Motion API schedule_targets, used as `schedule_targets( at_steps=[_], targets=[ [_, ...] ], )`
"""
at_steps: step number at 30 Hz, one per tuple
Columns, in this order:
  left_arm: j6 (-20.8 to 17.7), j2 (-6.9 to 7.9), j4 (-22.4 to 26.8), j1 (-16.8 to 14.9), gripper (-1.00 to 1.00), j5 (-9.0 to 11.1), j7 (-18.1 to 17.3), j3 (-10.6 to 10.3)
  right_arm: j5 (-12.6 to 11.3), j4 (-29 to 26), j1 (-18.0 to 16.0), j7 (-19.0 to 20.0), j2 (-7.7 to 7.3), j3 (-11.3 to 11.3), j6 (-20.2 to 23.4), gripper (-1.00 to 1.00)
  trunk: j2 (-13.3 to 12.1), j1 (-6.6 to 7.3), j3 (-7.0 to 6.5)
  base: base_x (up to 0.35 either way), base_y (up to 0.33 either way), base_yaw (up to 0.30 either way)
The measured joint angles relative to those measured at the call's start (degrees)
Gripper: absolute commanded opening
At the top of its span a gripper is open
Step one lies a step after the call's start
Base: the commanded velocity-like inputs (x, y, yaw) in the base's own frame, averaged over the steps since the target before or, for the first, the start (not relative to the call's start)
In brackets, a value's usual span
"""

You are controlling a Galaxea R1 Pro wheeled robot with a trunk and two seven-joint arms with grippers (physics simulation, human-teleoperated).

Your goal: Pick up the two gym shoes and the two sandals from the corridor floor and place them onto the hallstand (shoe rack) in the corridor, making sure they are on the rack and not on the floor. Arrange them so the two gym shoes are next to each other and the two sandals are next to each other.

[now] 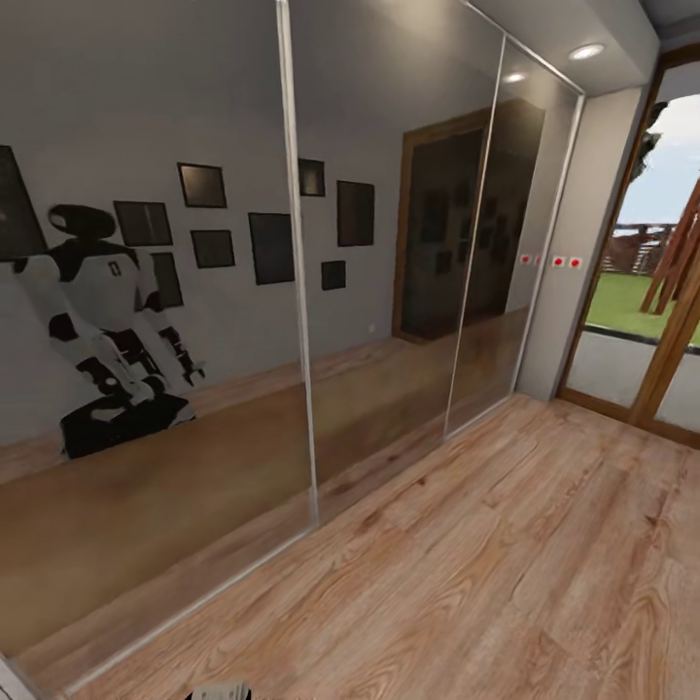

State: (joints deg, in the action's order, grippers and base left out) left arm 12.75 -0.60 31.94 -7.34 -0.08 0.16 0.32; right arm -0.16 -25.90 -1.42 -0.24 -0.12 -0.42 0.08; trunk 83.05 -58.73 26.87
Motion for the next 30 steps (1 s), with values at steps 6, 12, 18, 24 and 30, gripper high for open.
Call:
schedule_targets(
  at_steps=[6,12,18,24,30],
  targets=[
    [0.0,0.00,0.0,0.0,1.00,0.0,0.0,0.0,0.0,0.0,0.0,0.0,-0.02,0.0,0.0,1.00,0.0,0.00,0.00,0.000,-0.147,0.290],
    [0.0,0.00,0.0,0.0,1.00,0.0,0.0,0.0,0.0,0.0,0.0,0.0,0.02,0.0,0.0,1.00,0.0,0.00,0.00,0.000,-0.026,0.291],
    [0.0,0.00,0.0,0.0,1.00,0.0,0.0,0.0,0.0,0.0,0.0,0.0,0.03,0.0,0.0,1.00,0.0,0.00,0.00,0.000,-0.004,0.294],
    [0.0,0.00,0.0,0.0,1.00,0.0,0.0,0.0,0.0,0.0,0.0,0.0,0.03,0.0,0.0,1.00,0.0,0.00,0.00,0.000,0.000,0.297],
    [0.0,0.00,0.0,0.0,1.00,0.1,0.0,0.0,0.0,0.0,0.0,0.0,0.03,0.0,0.0,1.00,0.0,0.00,0.00,0.000,0.000,0.297]
  ],
)
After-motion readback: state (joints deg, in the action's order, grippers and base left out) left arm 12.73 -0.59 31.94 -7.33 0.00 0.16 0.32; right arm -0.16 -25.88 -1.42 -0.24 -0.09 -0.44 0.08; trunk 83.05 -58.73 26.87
